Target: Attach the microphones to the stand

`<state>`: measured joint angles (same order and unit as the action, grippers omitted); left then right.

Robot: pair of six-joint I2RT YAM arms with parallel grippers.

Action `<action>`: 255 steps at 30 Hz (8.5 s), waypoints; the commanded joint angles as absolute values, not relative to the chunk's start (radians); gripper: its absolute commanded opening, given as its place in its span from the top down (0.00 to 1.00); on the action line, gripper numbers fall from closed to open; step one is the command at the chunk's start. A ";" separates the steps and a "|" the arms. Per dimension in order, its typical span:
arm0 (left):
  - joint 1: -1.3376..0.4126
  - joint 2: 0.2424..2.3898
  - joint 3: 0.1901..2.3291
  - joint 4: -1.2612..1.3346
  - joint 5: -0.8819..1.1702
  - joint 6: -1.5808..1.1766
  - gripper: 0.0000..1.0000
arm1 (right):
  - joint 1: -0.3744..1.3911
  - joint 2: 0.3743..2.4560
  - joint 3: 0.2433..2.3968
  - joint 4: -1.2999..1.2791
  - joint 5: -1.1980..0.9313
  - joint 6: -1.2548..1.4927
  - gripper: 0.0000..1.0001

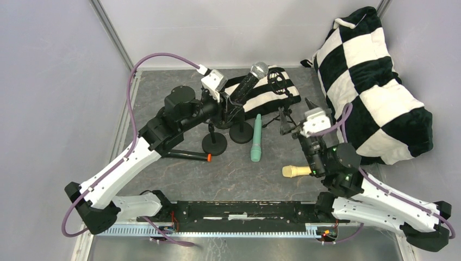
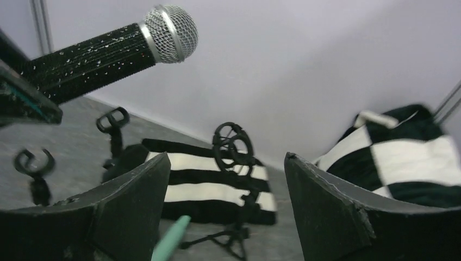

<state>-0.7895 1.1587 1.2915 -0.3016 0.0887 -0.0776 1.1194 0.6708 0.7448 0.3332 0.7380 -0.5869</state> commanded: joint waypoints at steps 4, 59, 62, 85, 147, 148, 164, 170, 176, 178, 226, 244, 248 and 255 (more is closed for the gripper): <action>-0.792 1.119 1.255 -0.099 0.144 -0.156 0.98 | 0.870 0.754 0.888 0.170 0.482 0.254 0.17; -0.792 1.161 1.200 -0.050 0.344 -0.151 0.34 | 0.624 0.922 0.706 0.818 0.045 0.969 1.00; -0.792 1.159 1.200 -0.065 0.307 -0.159 0.16 | 0.626 0.882 0.679 0.834 0.140 0.858 1.00; -0.792 0.944 1.008 -0.281 -0.080 -0.155 0.00 | 0.166 1.003 0.686 0.973 0.221 0.533 1.00; -0.786 0.965 1.025 -0.223 -0.228 -0.199 0.01 | 0.131 1.245 0.759 1.060 -0.061 0.526 1.00; -0.782 1.012 1.058 -0.227 -0.228 -0.216 0.01 | 0.131 1.246 0.757 1.060 -0.061 0.527 1.00; -0.678 1.702 1.866 -0.323 -0.037 -0.471 0.05 | 0.131 1.252 0.751 1.047 -0.055 0.527 1.00; -0.671 1.878 2.044 -0.339 0.028 -0.511 0.11 | 0.131 1.250 0.752 1.039 -0.052 0.529 1.00; -0.646 1.980 2.082 -0.306 0.110 -0.587 0.26 | 0.133 1.253 0.752 1.039 -0.055 0.537 1.00; -0.642 2.012 2.097 -0.301 0.142 -0.604 0.32 | 0.131 1.255 0.752 1.039 -0.056 0.539 1.00; -0.653 2.091 2.100 -0.275 0.285 -0.618 0.98 | 0.192 1.366 0.628 1.187 -0.085 0.404 0.96; -0.658 2.076 2.088 -0.299 0.215 -0.614 0.98 | 0.197 1.313 0.586 1.130 -0.087 0.412 0.24; -0.657 2.075 2.082 -0.304 0.208 -0.608 0.98 | 0.186 1.244 0.563 1.093 -0.077 0.406 0.13; -0.657 2.071 2.077 -0.306 0.202 -0.599 0.98 | 0.176 1.082 0.506 0.988 -0.039 0.361 0.08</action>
